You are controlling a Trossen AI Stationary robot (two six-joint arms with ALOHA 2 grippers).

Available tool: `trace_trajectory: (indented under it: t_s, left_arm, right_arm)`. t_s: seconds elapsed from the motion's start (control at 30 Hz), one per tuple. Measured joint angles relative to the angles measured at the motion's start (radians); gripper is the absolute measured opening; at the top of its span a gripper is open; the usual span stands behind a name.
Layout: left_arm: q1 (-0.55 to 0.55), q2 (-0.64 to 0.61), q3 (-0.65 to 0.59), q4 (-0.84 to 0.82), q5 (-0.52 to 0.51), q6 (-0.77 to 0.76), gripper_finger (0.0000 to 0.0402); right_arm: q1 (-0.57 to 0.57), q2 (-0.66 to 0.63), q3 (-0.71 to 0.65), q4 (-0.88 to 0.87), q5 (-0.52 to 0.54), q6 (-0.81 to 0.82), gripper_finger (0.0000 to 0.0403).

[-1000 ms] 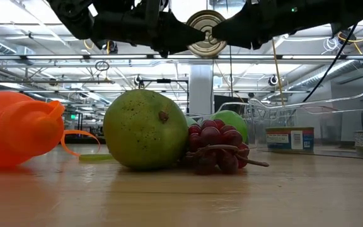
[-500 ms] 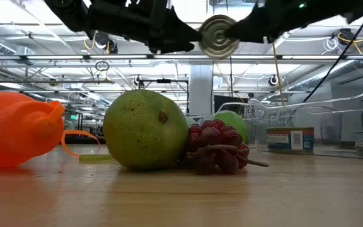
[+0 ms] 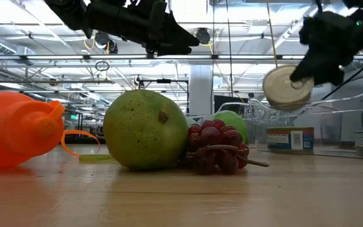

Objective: Pick & Place Food Item
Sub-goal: Put the blue tuna can into the bottom transparent bin

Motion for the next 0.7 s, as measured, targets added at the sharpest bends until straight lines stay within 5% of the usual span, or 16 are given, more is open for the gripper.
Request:
trace_trajectory:
  t_s: [0.6,0.7]
  left_arm:
    - [0.013,0.0,0.0,0.005,-0.001,0.0,0.0335]
    - [0.013,0.0,0.0,-0.001,-0.001,-0.001,0.0335]
  right_arm:
    - [-0.009,0.04,-0.108,0.174,-0.068,0.047,0.0184]
    - [-0.009,0.045,-0.109,0.181,-0.077,0.022,0.0222]
